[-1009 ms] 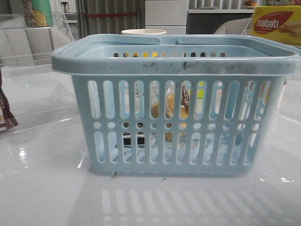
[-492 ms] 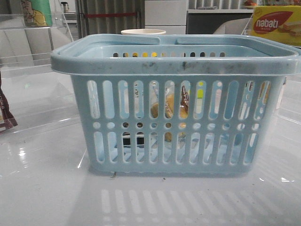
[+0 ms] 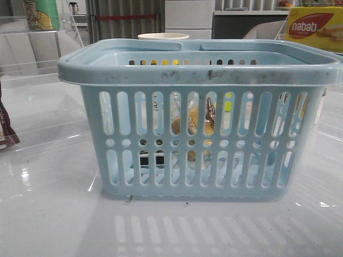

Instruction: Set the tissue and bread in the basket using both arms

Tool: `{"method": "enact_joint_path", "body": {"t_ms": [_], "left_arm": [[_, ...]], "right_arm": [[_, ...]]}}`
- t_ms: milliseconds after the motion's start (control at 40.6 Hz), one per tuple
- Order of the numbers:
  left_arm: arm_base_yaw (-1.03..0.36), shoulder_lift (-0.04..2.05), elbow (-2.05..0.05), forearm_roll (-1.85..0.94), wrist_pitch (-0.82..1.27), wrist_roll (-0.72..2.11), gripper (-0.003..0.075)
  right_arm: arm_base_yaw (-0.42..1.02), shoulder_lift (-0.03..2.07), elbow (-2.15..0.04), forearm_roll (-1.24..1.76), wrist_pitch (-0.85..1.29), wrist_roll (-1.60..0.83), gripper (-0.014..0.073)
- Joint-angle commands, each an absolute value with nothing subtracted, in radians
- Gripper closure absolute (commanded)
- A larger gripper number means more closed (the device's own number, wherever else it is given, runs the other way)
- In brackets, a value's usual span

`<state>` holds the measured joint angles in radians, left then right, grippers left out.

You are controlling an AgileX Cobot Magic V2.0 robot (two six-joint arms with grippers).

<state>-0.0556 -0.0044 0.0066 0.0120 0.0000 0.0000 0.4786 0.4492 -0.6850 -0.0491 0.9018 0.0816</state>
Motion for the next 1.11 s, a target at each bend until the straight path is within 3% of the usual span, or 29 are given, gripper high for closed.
{"method": "enact_joint_path", "body": {"t_ms": [0, 959, 1082], "left_arm": [[-0.063, -0.024, 0.012, 0.013, -0.096, -0.007, 0.0627], [-0.063, -0.024, 0.012, 0.013, -0.096, -0.007, 0.0627], [-0.063, -0.024, 0.012, 0.013, -0.096, -0.007, 0.0627]], "right_arm": [[0.476, 0.454, -0.712, -0.066, 0.831, 0.076, 0.0536], [0.476, 0.454, -0.712, -0.066, 0.831, 0.076, 0.0536], [0.436, 0.411, -0.649, -0.077, 0.728, 0.076, 0.0536]]}}
